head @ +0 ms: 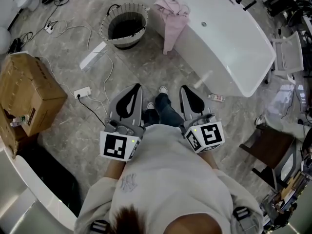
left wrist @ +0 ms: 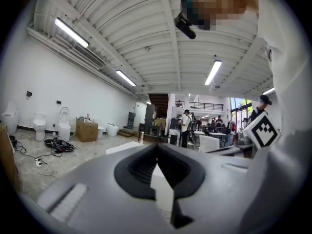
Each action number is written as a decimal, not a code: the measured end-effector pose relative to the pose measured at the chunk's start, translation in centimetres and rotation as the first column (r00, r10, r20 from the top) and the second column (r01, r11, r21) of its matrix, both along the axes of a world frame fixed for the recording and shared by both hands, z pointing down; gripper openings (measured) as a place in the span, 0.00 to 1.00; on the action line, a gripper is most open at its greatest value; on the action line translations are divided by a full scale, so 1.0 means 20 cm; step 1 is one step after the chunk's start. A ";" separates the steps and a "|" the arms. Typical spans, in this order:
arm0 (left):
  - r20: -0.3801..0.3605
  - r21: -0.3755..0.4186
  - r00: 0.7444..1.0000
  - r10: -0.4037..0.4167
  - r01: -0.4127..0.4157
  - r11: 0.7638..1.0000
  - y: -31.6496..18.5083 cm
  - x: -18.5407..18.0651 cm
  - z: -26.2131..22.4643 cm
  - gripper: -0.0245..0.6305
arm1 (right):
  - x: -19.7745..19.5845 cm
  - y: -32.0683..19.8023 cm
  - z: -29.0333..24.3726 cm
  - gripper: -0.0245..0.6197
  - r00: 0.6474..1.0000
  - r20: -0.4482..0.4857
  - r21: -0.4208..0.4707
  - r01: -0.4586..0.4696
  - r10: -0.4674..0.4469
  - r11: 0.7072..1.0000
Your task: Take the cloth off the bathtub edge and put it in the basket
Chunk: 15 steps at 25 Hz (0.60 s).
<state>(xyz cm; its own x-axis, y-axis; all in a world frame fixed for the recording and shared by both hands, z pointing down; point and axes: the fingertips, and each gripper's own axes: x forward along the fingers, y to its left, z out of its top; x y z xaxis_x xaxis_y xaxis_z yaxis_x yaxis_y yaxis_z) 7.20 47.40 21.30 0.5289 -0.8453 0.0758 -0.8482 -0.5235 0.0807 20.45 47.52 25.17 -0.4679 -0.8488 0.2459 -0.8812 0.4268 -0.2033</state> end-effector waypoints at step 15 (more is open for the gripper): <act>-0.025 0.002 0.992 -0.122 0.122 0.993 -0.44 0.16 -0.03 0.06 | 0.26 -0.51 0.00 0.04 0.998 -0.004 0.012 0.070 -0.070 0.997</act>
<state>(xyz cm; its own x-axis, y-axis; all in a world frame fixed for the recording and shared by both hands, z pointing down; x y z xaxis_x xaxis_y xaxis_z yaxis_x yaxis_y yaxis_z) 10.34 38.65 20.70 0.4239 -0.9037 0.0608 -0.9033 -0.4169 0.1011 25.68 37.26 25.23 -0.5252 -0.8171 0.2378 -0.8499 0.4897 -0.1945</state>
